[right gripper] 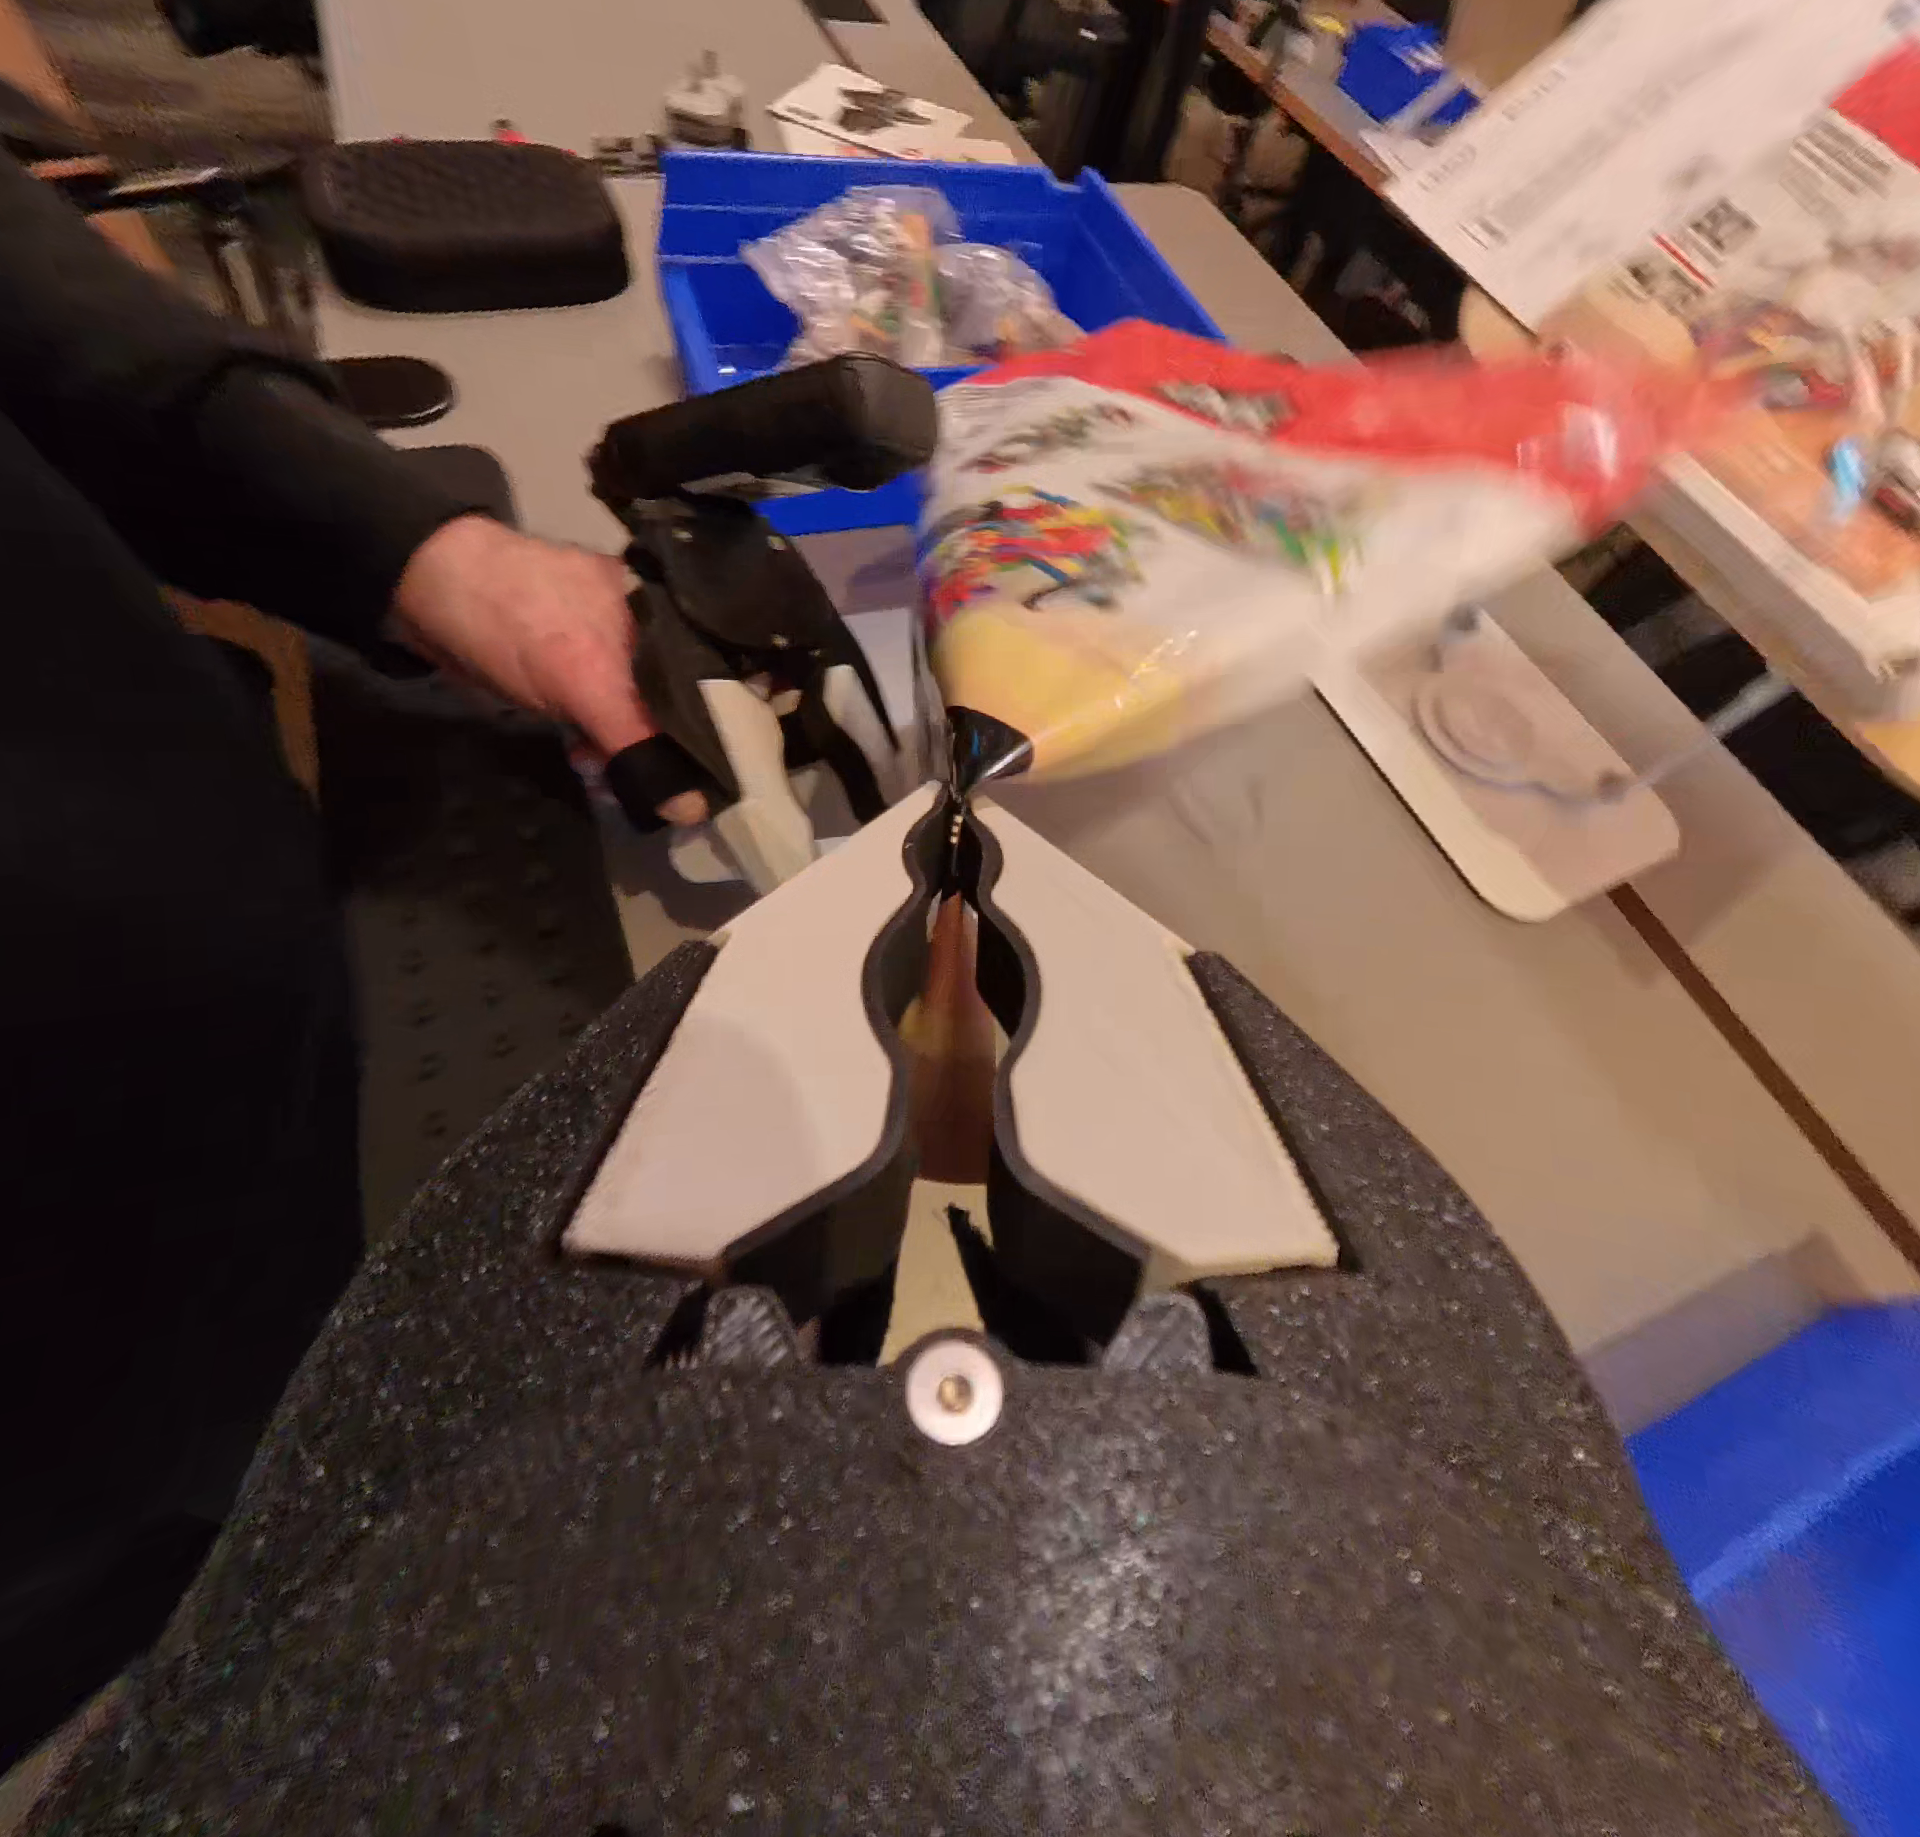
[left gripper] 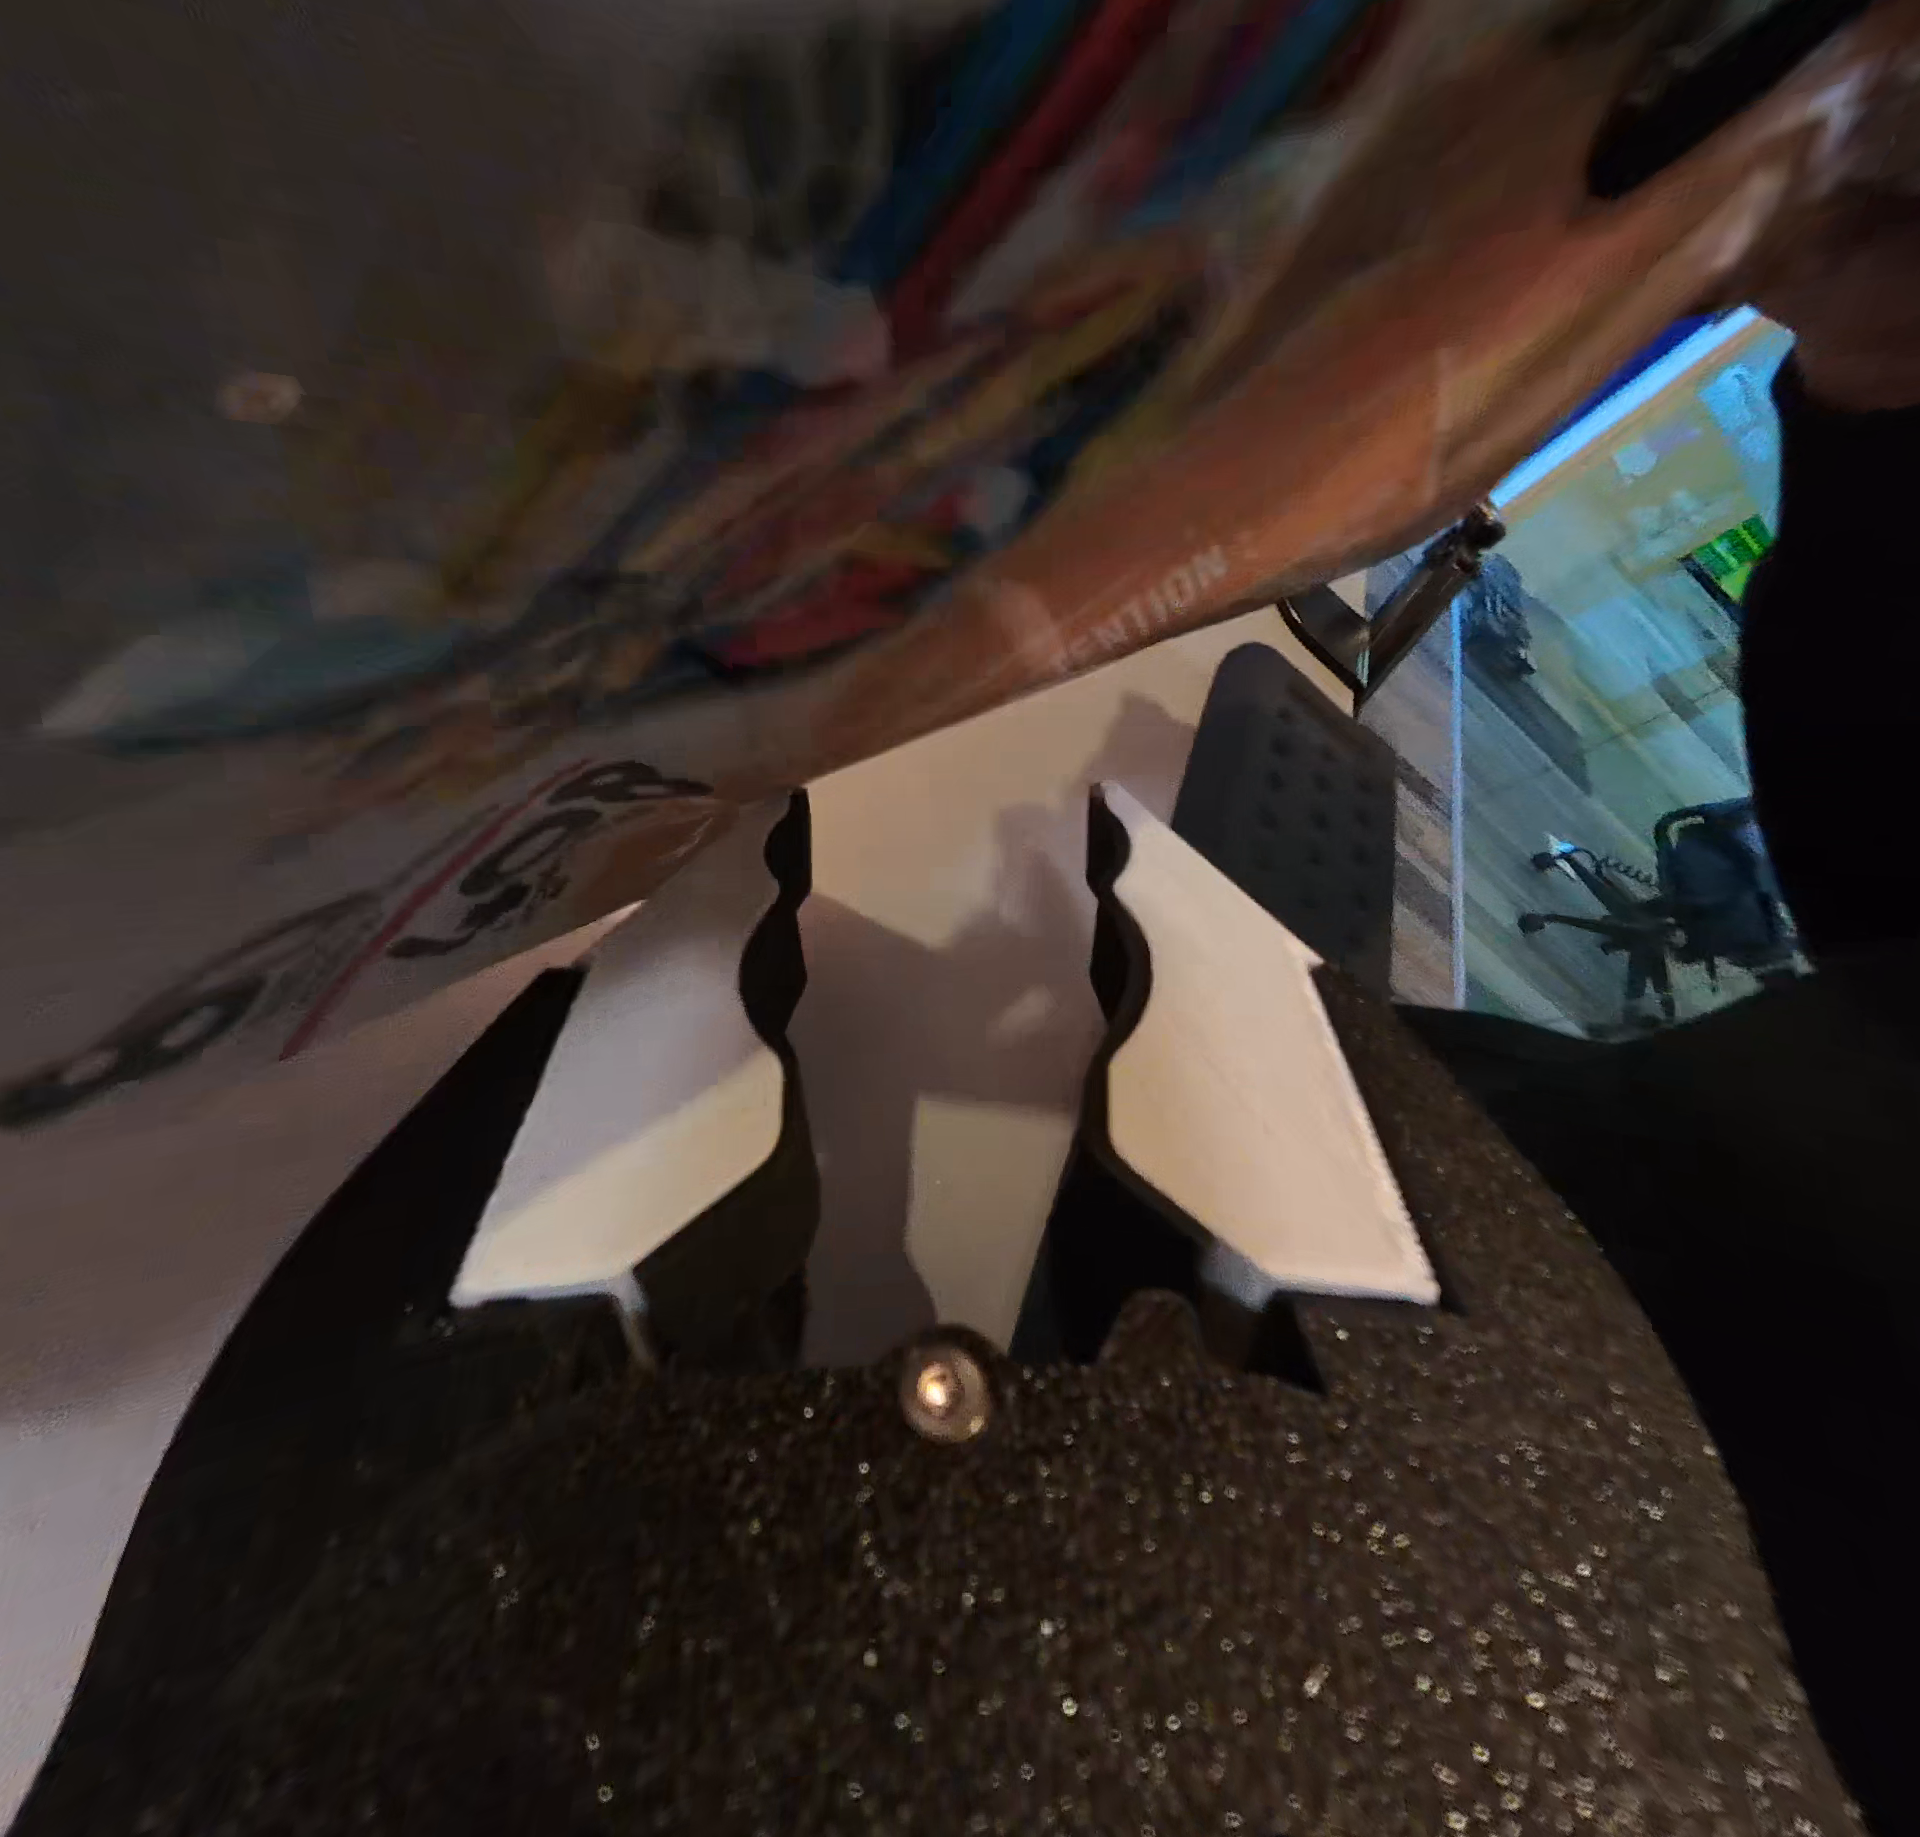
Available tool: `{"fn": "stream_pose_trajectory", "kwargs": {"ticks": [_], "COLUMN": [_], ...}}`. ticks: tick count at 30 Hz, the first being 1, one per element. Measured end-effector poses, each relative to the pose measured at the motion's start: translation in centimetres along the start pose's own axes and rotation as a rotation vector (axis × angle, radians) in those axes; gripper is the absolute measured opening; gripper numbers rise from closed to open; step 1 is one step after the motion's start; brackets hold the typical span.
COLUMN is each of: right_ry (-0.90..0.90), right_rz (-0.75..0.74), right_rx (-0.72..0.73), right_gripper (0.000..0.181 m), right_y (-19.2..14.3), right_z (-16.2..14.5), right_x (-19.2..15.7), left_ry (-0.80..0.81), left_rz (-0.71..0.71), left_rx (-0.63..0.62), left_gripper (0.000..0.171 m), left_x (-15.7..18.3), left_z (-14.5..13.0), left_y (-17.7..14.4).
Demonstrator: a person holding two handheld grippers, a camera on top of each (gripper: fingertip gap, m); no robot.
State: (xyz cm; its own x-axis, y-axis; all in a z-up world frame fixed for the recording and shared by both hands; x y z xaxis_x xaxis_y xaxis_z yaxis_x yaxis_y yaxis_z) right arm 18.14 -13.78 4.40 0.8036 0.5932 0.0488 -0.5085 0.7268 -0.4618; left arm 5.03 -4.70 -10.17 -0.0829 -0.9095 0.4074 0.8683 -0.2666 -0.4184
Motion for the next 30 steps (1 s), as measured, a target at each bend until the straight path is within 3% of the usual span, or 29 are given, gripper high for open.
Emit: {"fn": "stream_pose_trajectory", "kwargs": {"ticks": [10,13,16,21,25,30], "right_ry": [0.842,0.978,0.99,0.877,0.743,0.574], "right_rz": [-0.181,-0.261,-0.282,-0.321,-0.428,-0.639], "right_rx": [0.167,0.126,0.048,-0.045,-0.265,-0.413], "right_gripper": [0.0,0.0,0.0,0.0,0.0,0.028], "right_y": [-1.7,-2.0,-1.5,-0.1,0.3,-2.0], "right_z": [-10.2,-13.6,-15.2,-14.0,-14.2,-12.4], "right_x": [9.4,10.5,10.9,12.5,14.9,15.9], "left_ry": [0.022,0.047,0.083,0.121,0.122,0.144], "left_rz": [-0.01,-0.04,-0.065,-0.064,-0.066,-0.043], "left_rx": [-0.126,-0.16,-0.172,-0.186,-0.191,-0.195], "left_gripper": [0.059,0.06,0.061,0.063,0.064,0.066], "left_x": [-2.4,-2.2,-1.9,-1.8,-1.6,-1.2], "left_z": [3.2,3.7,4.2,4.7,4.9,4.6], "left_y": [1.3,2.3,3.2,4.6,5.7,5.8]}}
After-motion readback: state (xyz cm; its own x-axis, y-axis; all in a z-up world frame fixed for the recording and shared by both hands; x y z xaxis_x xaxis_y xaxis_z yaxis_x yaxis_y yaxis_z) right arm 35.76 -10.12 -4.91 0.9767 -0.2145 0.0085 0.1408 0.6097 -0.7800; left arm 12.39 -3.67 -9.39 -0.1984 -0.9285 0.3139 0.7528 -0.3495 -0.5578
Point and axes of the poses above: each gripper's, where its closed fingertips meet, y out along the fingers, z out of its top, x = y × z across the jaws, the point moved 8 cm from there along -y, back along the fingers, and after that the axes turned 7 degrees about y, right-handed, at the moved point
